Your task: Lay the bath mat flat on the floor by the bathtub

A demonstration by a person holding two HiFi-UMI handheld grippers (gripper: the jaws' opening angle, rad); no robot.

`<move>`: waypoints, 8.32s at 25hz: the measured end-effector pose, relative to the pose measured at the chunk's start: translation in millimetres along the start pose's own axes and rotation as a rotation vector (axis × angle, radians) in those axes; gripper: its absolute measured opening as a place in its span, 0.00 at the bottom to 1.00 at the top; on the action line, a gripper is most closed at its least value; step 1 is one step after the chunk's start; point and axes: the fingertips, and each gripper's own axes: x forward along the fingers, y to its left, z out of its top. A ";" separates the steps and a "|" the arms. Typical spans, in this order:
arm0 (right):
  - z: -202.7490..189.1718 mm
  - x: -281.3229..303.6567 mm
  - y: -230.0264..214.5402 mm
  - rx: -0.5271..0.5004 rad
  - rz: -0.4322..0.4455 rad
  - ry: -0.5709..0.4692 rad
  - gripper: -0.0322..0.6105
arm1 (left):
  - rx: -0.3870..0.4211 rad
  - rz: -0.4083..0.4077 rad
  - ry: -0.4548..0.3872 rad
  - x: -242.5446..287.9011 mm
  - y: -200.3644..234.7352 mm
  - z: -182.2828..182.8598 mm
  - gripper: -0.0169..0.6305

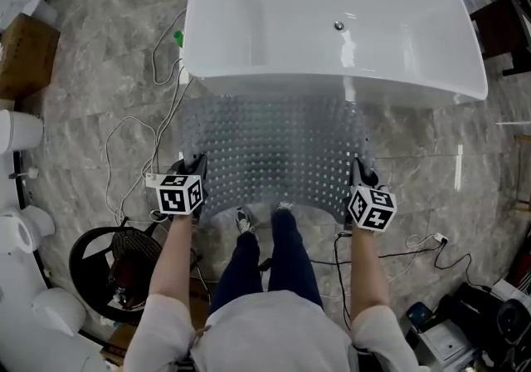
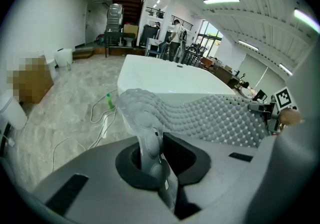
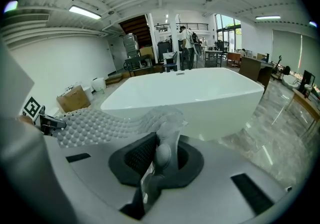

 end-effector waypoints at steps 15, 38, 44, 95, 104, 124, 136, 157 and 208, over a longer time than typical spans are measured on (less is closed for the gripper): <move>-44.0 84.2 -15.1 0.014 -0.028 0.057 0.11 | 0.009 0.036 0.031 76.2 29.9 -20.1 0.10; -113.4 192.4 -32.1 -0.054 -0.043 0.116 0.11 | -0.036 0.052 0.065 189.2 68.3 -81.8 0.10; -135.0 214.9 -40.2 -0.082 -0.046 0.137 0.11 | -0.009 0.063 0.081 213.2 77.1 -97.4 0.10; -310.2 400.0 -86.0 -0.194 -0.075 0.227 0.11 | 0.028 0.071 0.166 438.6 125.0 -239.2 0.10; -330.4 414.5 -91.6 -0.209 -0.100 0.234 0.11 | -0.014 0.079 0.172 453.7 132.5 -259.5 0.10; -379.1 459.1 -122.4 -0.241 -0.184 0.308 0.11 | 0.007 0.133 0.242 490.8 165.7 -293.0 0.10; -411.8 482.0 -153.2 -0.229 -0.273 0.364 0.11 | 0.013 0.199 0.272 510.7 188.2 -313.8 0.10; -443.7 505.2 -187.4 -0.219 -0.310 0.402 0.12 | 0.006 0.262 0.323 541.5 216.7 -340.4 0.11; -402.6 451.6 -155.5 -0.142 -0.326 0.451 0.12 | -0.062 0.336 0.254 472.6 215.9 -291.8 0.14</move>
